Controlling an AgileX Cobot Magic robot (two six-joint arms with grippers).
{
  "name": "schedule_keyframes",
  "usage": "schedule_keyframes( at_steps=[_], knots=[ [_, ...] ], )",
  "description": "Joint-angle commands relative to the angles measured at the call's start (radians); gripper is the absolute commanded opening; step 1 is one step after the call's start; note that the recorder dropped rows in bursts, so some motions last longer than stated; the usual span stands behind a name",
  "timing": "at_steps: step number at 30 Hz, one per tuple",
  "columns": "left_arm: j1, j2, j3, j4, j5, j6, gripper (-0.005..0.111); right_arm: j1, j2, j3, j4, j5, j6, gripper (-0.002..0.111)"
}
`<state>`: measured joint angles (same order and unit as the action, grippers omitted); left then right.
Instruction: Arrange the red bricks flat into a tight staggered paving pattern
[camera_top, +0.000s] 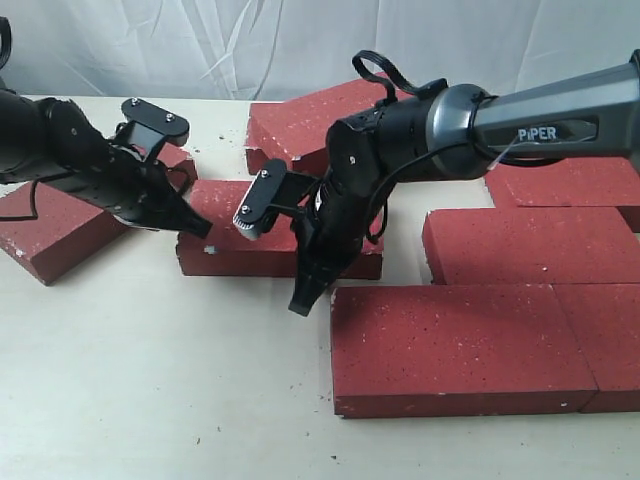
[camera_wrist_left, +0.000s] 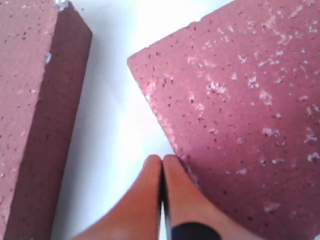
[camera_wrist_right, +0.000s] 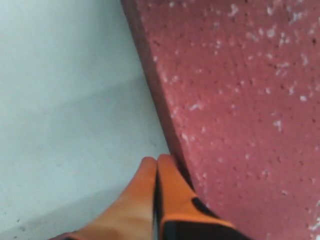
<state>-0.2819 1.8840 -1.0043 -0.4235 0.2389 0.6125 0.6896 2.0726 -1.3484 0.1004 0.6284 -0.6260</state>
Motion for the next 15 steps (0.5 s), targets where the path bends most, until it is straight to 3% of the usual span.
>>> schedule_keyframes(
  at_steps=[1,12,15],
  knots=[
    [-0.018,0.029,-0.013,-0.014,-0.041,0.001,0.000,-0.007,0.002,-0.004,-0.085,-0.048,0.077,-0.001],
    [-0.019,0.031,-0.014,-0.030,-0.138,0.001,0.000,-0.069,0.002,-0.004,-0.113,-0.020,0.153,-0.001],
    [-0.019,0.031,-0.017,-0.008,-0.103,0.001,0.000,-0.067,-0.025,-0.004,-0.091,0.028,0.153,-0.001]
  ],
)
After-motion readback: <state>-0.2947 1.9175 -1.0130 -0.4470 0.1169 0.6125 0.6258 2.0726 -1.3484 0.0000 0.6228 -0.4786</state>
